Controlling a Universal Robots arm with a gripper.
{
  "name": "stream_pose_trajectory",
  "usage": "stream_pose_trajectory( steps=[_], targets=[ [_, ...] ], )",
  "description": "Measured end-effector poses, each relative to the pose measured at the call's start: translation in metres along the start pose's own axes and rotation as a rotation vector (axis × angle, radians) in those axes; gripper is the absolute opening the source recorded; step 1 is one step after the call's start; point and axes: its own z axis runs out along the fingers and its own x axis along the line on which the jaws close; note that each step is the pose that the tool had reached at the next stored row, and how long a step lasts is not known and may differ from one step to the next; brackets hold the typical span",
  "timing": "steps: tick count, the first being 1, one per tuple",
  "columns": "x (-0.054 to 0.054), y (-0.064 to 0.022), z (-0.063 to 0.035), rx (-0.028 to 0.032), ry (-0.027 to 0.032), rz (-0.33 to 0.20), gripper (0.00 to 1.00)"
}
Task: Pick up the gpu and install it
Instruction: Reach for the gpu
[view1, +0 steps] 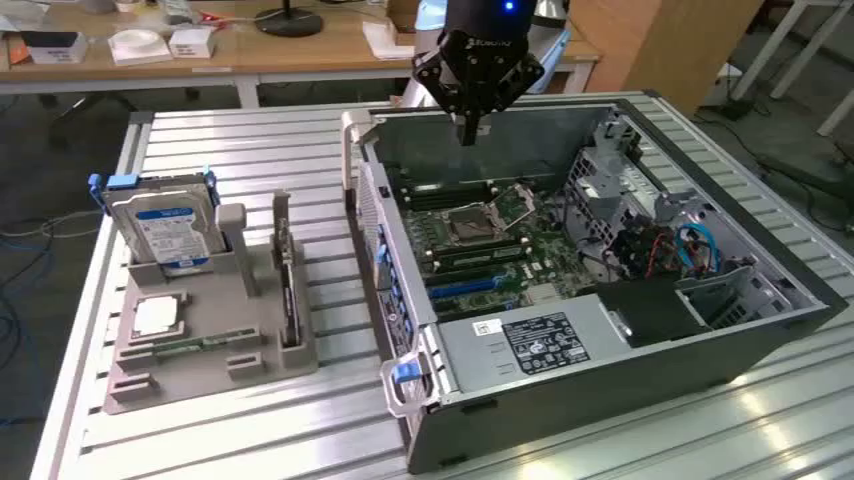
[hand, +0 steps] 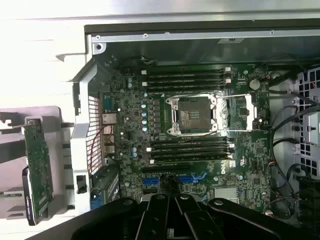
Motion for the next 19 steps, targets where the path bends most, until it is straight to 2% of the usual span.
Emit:
stream_pose_trajectory(
  steps=[9,19],
  targets=[
    [0.0001,0.0,0.0,-0.0001,-0.0001,0.0,0.1],
    [0.0083,-0.0006,0.0,0.0,0.0,0.0,0.1]
  ],
)
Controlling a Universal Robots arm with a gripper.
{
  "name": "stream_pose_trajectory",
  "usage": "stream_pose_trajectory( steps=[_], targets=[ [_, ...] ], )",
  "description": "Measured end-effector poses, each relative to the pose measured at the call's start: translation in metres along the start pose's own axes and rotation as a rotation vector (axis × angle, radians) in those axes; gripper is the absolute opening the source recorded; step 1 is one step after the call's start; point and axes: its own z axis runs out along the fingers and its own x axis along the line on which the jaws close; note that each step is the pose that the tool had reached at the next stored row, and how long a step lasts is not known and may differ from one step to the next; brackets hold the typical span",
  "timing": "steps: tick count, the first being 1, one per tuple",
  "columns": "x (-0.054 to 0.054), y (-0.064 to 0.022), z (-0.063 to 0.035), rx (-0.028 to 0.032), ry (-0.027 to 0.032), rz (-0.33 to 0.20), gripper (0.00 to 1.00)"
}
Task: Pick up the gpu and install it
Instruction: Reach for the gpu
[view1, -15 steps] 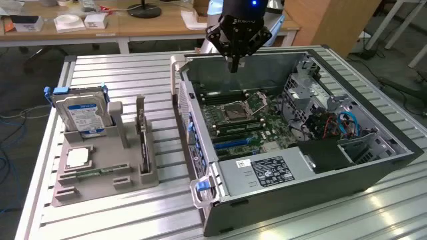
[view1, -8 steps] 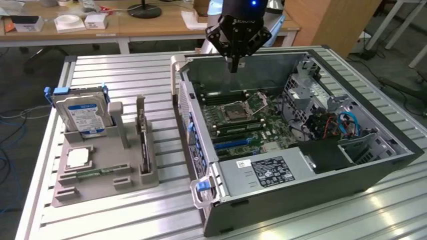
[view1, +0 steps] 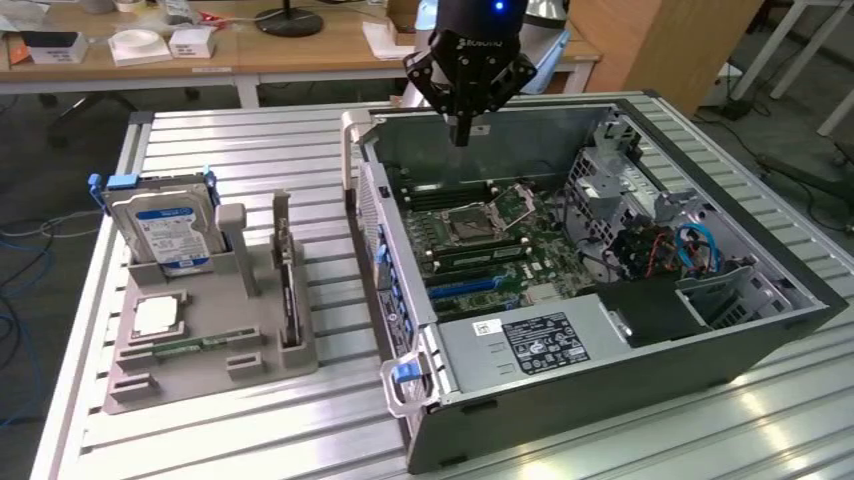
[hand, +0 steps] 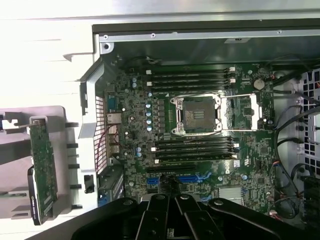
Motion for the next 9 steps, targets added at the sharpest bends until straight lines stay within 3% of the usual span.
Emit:
stream_pose_trajectory(
  steps=[9],
  targets=[
    [0.0052,-0.0004,-0.0001,0.0001,0.0001,0.0,0.1]
  ],
)
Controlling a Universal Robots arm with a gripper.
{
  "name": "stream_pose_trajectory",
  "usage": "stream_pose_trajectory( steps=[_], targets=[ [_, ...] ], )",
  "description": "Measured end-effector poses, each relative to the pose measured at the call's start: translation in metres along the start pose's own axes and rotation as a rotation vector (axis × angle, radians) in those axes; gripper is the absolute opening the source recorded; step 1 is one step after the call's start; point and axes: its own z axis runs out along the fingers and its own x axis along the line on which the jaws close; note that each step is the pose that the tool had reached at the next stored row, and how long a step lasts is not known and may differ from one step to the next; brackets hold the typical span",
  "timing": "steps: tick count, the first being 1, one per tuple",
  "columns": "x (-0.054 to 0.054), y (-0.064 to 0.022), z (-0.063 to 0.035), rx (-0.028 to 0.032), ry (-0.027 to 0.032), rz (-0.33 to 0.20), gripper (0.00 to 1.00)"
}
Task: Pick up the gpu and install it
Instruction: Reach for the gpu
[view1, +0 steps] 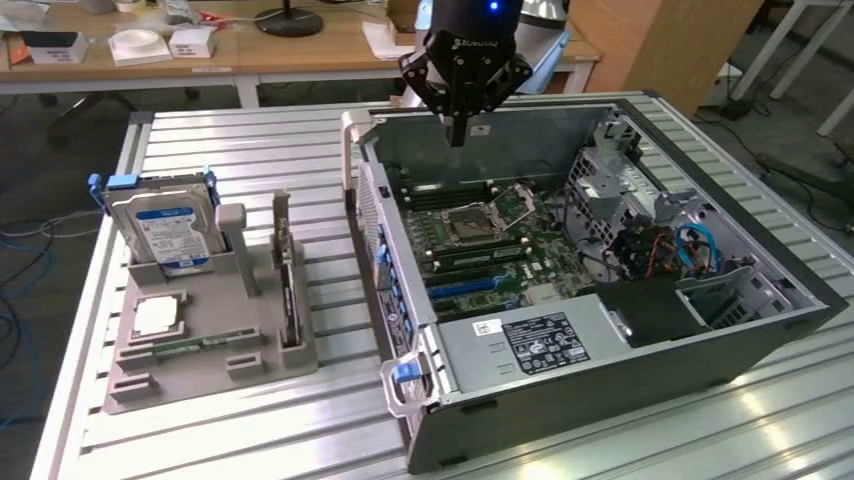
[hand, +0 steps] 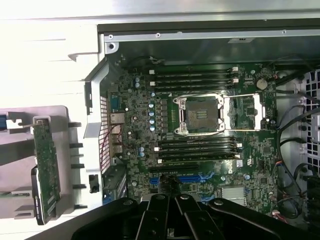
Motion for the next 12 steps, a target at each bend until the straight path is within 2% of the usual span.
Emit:
stream_pose_trajectory(
  steps=[12],
  targets=[
    [0.0067,-0.0005,-0.0001,0.0,0.0,0.0,0.1]
  ],
)
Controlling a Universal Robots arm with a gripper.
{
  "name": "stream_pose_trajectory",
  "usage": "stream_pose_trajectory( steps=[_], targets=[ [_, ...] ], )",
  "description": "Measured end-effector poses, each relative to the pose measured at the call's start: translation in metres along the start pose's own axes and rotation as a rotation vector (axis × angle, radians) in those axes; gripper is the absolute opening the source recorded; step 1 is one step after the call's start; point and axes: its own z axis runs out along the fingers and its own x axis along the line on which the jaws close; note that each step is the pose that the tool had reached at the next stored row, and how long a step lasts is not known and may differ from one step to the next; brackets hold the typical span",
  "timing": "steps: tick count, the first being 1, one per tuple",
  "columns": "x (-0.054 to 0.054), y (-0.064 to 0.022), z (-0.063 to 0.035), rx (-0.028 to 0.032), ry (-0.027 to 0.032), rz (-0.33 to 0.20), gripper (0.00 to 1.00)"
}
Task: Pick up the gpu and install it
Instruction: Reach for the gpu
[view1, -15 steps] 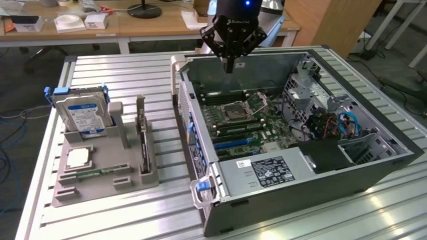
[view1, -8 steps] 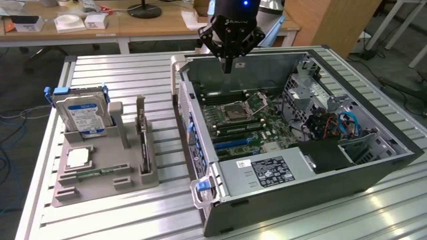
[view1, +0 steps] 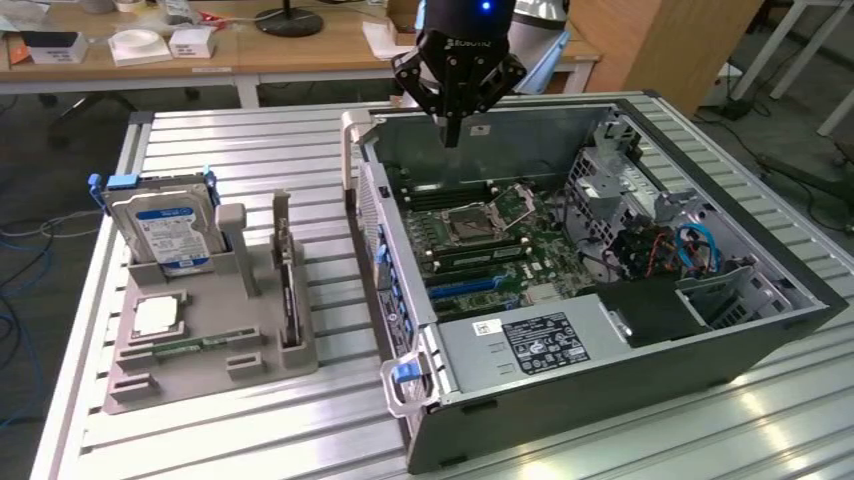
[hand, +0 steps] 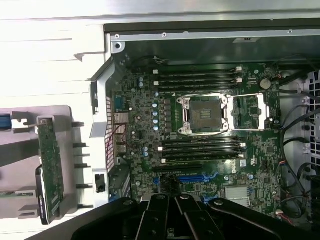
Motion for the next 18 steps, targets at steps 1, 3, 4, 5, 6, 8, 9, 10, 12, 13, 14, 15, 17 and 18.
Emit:
stream_pose_trajectory(
  steps=[1,3,4,5,6,8,9,10,12,13,14,15,17,18],
  targets=[
    [0.001,0.0,-0.0001,0.0001,0.0001,0.0,0.1],
    [0.002,-0.0001,0.0,0.0,0.0,0.0,0.1],
    [0.002,-0.0002,-0.0001,0.0,0.0001,0.0,0.1],
    [0.003,-0.0002,-0.0001,0.0,0.0,0.0,0.1],
    [0.004,-0.0003,-0.0001,0.0,0.0,0.0,0.1],
    [0.005,-0.0004,-0.0001,0.0,0.0001,0.0,0.1],
    [0.006,-0.0004,-0.0001,0.0,0.0001,0.0,0.1],
    [0.007,-0.0005,-0.0001,0.0001,0.0001,0.0,0.1],
    [0.008,-0.0006,-0.0001,0.0,0.0001,0.0,0.1],
    [0.009,-0.0006,-0.0001,0.0,0.0001,0.0,0.1],
    [0.009,-0.0007,-0.0001,0.0001,0.0002,0.0,0.1],
    [0.01,-0.0007,-0.0001,0.0001,0.0002,0.0,0.1],
    [0.012,-0.0009,-0.0002,0.0002,0.0003,0.0,0.1],
    [0.013,-0.001,-0.0002,0.0001,0.0002,0.0,0.1]
  ],
)
